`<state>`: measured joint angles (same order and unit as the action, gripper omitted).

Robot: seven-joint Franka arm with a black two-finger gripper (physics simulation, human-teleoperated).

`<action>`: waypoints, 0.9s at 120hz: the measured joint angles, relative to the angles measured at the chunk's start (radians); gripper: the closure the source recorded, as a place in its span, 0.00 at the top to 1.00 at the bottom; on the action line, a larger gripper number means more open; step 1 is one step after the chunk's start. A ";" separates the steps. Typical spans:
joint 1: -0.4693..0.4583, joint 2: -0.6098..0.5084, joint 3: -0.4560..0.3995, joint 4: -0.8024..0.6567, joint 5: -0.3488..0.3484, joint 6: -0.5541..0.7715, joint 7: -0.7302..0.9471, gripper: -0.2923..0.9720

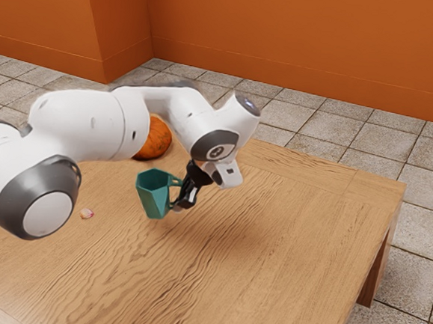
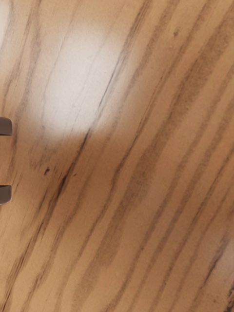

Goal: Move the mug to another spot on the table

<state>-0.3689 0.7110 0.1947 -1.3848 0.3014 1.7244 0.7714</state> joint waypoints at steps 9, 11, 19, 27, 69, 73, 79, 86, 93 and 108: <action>0.003 0.008 0.000 -0.001 -0.002 0.002 0.003 0.20; 0.004 0.010 0.000 -0.001 -0.002 0.003 0.004 0.20; 0.005 0.016 0.000 -0.002 -0.004 0.007 0.007 0.20; 0.005 0.024 0.000 -0.002 -0.006 0.011 0.009 0.20; 0.005 0.058 -0.005 -0.006 -0.024 0.041 0.017 0.21; 0.005 0.060 -0.006 -0.006 -0.025 0.044 0.018 0.21; 0.005 0.062 -0.006 -0.008 -0.026 0.049 0.018 0.21; 0.005 0.065 -0.006 -0.008 -0.028 0.054 0.020 0.23; 0.005 0.066 -0.006 -0.010 -0.030 0.057 0.022 0.27; 0.005 0.066 -0.007 -0.009 -0.035 0.059 0.028 0.41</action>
<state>-0.3638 0.7768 0.1881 -1.3937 0.2667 1.7834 0.7989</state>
